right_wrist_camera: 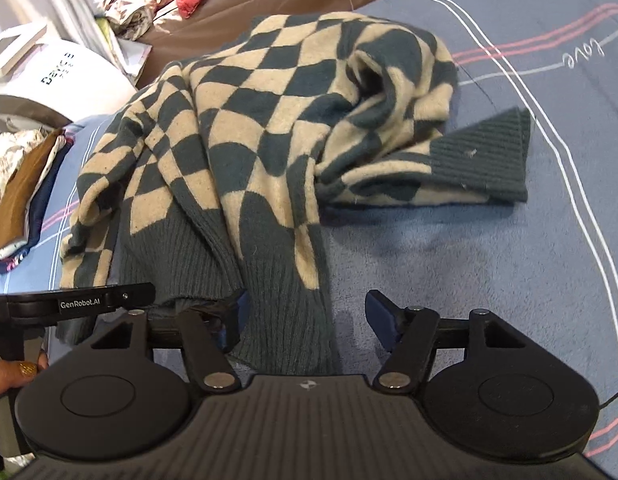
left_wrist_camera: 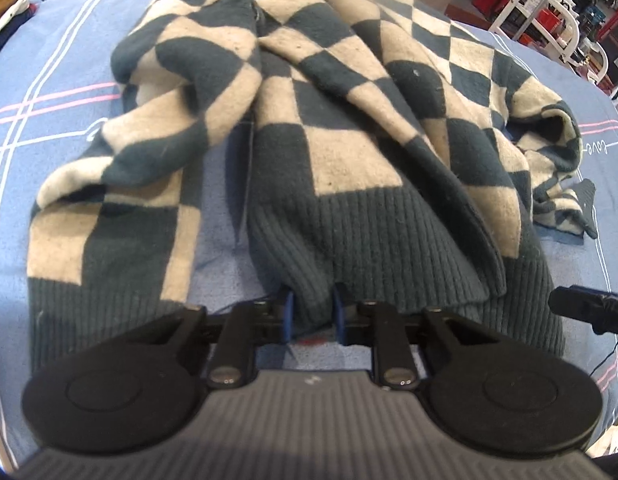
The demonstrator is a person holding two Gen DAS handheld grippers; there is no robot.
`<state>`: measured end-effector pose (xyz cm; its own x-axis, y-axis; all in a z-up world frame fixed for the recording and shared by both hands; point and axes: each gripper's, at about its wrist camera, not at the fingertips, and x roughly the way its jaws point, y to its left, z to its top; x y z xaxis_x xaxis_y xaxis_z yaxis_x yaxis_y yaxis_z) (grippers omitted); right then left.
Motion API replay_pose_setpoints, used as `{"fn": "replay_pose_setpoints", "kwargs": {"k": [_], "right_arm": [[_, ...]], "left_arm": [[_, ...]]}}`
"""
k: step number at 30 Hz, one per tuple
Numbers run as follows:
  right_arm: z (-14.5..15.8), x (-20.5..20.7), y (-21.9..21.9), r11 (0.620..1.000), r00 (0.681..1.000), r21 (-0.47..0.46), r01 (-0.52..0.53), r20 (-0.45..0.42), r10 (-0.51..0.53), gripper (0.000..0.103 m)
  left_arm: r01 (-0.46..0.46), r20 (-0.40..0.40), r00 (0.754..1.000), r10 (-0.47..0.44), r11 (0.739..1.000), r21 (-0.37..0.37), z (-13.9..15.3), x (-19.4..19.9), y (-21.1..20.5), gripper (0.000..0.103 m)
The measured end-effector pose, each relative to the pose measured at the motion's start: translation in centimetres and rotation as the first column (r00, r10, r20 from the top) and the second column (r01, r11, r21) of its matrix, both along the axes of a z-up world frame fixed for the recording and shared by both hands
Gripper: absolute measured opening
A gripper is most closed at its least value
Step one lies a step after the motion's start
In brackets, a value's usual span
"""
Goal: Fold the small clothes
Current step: 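Lower the left gripper onto the sweater hem and close on it while the right gripper grasps the hem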
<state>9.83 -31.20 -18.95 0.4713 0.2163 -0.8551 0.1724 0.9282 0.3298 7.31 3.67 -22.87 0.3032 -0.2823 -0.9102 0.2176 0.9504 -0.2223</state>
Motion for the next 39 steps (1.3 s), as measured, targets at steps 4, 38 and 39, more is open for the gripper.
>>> {"fn": "replay_pose_setpoints", "kwargs": {"k": [4,38,39], "right_arm": [[-0.3,-0.1,-0.3,1.000,1.000,0.009,0.019,-0.007,-0.019,0.102],[-2.4,-0.9,0.2,0.989,0.996,0.138,0.055,-0.071,-0.045,0.079],[-2.4,-0.8,0.3,0.989,0.996,0.139,0.057,-0.071,-0.047,0.079]], "left_arm": [[-0.056,-0.011,0.998,0.055,0.998,-0.031,0.4,0.0,0.7,0.008],[0.132,0.050,0.987,-0.154,0.944,0.302,0.7,-1.6,-7.8,0.043],[0.128,0.070,0.985,-0.158,0.938,0.323,0.7,-1.9,-8.0,0.065]]}}
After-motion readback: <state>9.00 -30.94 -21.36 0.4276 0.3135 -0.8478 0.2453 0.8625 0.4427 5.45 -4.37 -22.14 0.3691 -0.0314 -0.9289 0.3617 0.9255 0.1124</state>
